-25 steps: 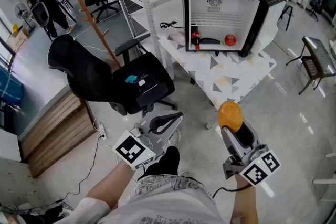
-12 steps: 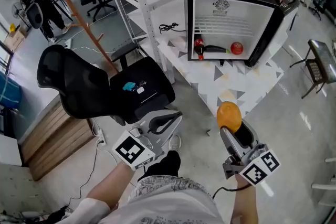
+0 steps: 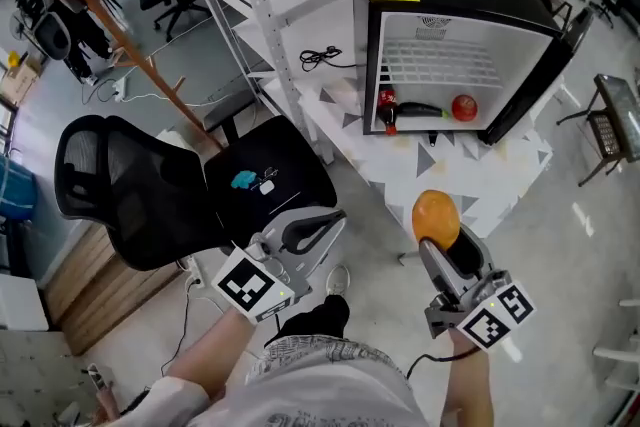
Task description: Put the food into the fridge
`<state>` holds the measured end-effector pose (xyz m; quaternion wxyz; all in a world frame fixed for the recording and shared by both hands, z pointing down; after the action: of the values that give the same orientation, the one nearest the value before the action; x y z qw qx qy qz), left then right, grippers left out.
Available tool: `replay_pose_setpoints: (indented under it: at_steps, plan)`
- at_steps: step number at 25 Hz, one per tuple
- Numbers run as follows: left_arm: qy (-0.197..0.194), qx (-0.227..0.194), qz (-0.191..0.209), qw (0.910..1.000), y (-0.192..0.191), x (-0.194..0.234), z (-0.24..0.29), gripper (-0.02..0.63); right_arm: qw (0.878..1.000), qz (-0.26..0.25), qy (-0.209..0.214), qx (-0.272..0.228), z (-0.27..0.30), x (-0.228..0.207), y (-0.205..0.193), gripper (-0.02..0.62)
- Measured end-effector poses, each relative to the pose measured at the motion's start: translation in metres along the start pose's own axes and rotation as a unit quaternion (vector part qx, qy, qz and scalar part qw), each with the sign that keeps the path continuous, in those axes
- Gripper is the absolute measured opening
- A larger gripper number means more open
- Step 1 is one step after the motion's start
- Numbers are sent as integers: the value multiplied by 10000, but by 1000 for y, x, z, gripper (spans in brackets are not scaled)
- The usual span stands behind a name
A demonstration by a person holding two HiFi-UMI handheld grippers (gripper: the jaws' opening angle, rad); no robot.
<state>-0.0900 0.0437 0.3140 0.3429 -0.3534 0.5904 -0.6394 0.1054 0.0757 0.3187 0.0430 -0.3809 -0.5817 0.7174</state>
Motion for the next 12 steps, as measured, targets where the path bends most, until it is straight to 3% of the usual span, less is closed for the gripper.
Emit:
replay_pose_setpoints:
  at_steps: [12]
  plan:
    - [-194, 67, -145, 9997, 4, 100, 40, 6, 9996, -11, -283, 29, 88, -37, 28, 263]
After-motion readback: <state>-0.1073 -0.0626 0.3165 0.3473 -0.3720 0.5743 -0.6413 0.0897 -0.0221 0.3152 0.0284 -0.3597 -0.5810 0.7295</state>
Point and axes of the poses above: the fingertips, and each gripper's own axes: z forward along the fingers, x to its left, y out of its top, the point moved 4 cm from there along -z, backward along the fingers, and after that the axes turned 1 degree about -x, right-handed, at the moved point
